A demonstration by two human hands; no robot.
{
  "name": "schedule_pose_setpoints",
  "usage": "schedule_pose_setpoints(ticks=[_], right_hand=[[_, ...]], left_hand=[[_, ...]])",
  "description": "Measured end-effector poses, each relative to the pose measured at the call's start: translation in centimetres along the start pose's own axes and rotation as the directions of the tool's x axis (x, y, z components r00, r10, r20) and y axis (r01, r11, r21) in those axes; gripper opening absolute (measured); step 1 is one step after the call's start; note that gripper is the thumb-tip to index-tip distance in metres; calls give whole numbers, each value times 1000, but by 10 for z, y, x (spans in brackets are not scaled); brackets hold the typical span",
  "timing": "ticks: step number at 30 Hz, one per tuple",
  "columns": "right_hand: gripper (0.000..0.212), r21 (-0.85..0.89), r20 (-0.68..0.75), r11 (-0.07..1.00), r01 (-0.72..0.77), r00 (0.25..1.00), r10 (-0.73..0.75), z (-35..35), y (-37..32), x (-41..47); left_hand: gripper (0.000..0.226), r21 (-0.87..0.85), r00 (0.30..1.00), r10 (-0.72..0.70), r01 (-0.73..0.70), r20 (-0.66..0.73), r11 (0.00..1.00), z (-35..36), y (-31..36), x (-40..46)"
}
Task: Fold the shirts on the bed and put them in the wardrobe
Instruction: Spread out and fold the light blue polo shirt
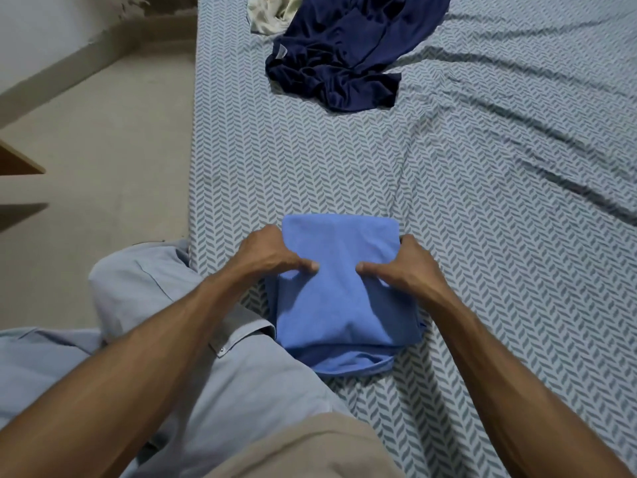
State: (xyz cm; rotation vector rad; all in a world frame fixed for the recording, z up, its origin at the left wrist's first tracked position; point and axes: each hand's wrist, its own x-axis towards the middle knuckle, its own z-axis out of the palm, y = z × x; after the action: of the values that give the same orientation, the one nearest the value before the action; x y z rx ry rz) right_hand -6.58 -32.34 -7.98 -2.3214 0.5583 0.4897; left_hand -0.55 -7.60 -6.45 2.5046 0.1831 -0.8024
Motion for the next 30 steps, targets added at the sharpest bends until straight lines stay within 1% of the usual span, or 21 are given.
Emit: schedule_pose_setpoints(ticks=[2,3,5,6,7,8,10,11,13,16,19,20,22,23,24,25,26,27,28,29,30], right_hand=[[70,53,87,998,-17,996,13,0,5,-7],[67,99,127,993,-61,991,48,-1,5,-7],[71,184,226,970,-159,967,115,-4,6,-7],[75,206,267,961,-186,955,127,-7,4,-6],[72,235,295,953,-191,948,117,-11,3,-2],[61,285,310,942,-174,947,81,-16,-1,-1],[29,411,309,909,-73,949,-63,-36,-21,-4],[26,448,294,894,-4,945,-143,-47,-33,-3],[33,489,237,858,157,923,-304,-70,-58,7],[40,452,104,811,371,881,-461,-104,-101,20],[28,342,-40,787,514,845,-534,-125,-134,31],[27,287,-79,784,550,829,-553,-127,-140,37],[42,72,-145,813,578,813,-565,-115,-141,44],[51,-17,-140,830,558,821,-554,-106,-137,47],[55,-41,-130,850,526,840,-526,-92,-127,47],[57,26,-77,866,500,865,-497,-77,-116,44],[62,75,23,880,469,881,-472,-59,-100,39],[70,100,103,884,458,879,-467,-41,-85,39],[71,-13,147,869,495,861,-488,-23,-65,41],[68,-178,167,820,544,838,-520,-7,-43,47],[65,-282,124,745,605,793,-597,10,-20,54]], left_hand=[[49,-87,993,10,0,121,996,5,-5,-6],[44,-132,987,22,-1,156,991,8,-9,-8],[41,-231,982,42,1,183,973,14,-15,-12],[43,-298,980,63,-4,189,955,13,-17,-13],[45,-375,977,91,-11,195,927,10,-19,-14],[48,-453,974,124,-25,190,891,5,-20,-15],[52,-591,971,201,-89,128,802,-13,-19,-15],[54,-640,968,238,-135,77,757,-24,-16,-14],[53,-663,952,303,-254,-43,704,-55,-1,-12],[49,-613,906,349,-421,-241,669,-111,22,-12],[43,-516,821,378,-566,-429,643,-154,36,-14],[38,-448,790,396,-598,-467,665,-161,37,-13],[27,-254,761,409,-583,-504,772,-158,33,-4],[22,-149,763,395,-532,-512,834,-150,25,3],[20,-79,774,376,-477,-509,876,-137,14,10],[24,-53,795,364,-442,-485,895,-118,0,17],[31,-47,810,377,-443,-450,895,-97,-16,19],[41,-53,813,423,-481,-400,875,-77,-32,20],[48,-54,796,503,-549,-337,834,-57,-48,21],[51,-44,760,589,-621,-275,782,-41,-63,21],[50,-13,715,662,-682,-225,731,-27,-77,25]])
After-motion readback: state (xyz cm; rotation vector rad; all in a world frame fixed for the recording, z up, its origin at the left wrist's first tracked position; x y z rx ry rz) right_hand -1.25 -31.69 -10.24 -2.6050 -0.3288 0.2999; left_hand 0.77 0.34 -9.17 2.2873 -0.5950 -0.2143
